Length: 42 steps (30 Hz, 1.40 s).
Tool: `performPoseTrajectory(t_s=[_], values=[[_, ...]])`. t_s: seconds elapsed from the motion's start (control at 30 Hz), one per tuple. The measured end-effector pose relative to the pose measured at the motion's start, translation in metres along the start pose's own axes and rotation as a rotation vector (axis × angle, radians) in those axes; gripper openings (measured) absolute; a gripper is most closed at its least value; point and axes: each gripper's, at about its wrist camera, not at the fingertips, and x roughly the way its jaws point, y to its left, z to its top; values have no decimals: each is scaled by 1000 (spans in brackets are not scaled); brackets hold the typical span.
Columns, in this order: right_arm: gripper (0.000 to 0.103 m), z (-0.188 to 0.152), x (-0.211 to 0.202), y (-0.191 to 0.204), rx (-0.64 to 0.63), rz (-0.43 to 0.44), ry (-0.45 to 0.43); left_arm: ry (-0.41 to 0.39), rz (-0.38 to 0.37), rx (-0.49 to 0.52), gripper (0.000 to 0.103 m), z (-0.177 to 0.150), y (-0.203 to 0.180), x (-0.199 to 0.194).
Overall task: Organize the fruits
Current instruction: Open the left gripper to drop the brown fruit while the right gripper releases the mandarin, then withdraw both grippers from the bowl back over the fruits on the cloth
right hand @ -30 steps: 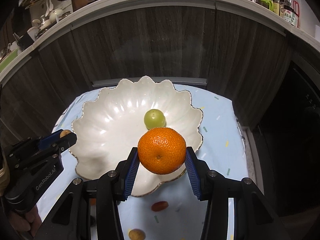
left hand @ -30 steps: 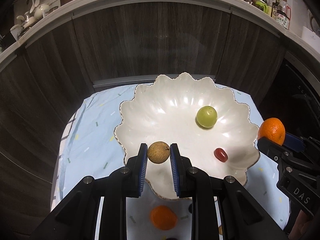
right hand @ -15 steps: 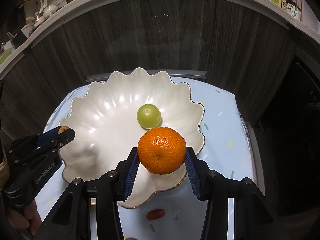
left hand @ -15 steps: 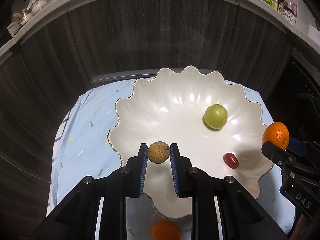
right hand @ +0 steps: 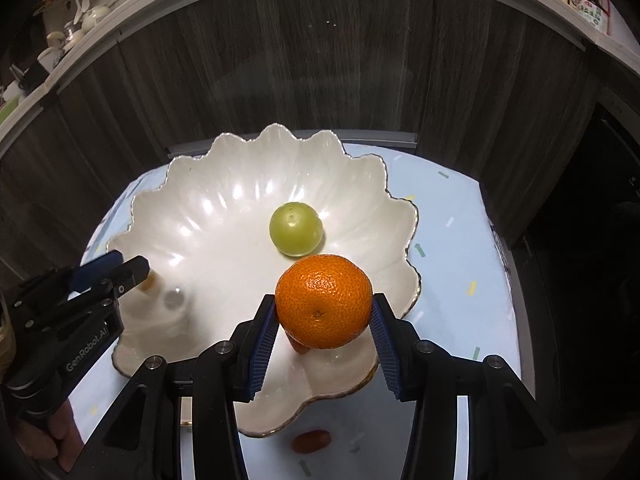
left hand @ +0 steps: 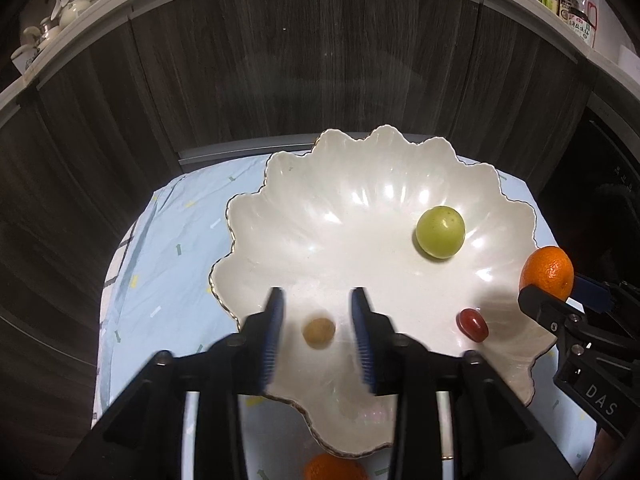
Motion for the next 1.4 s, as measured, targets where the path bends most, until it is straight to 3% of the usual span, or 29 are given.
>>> performPoseTrajectory(t_s=[0.17, 0.3, 0.4, 0.53, 0.97, 1.4], values=[[51, -1, 3, 1, -6, -22, 10, 6, 6, -2, 46, -2, 1, 1], [73, -1, -3, 1, -6, -42, -20, -1, 11, -3, 56, -3, 1, -3], [73, 1, -8, 1, -9, -52, -39, -5, 18, 0, 58, -3, 1, -5], [78, 2, -12, 1, -8, -65, -45, -23, 40, -12, 68, -3, 3, -12], [80, -2, -44, 4, 4, -83, -92, -73, 53, -17, 80, -4, 7, -49], [80, -13, -76, 4, 20, -76, -126, -108, 57, -11, 81, -11, 6, -86]])
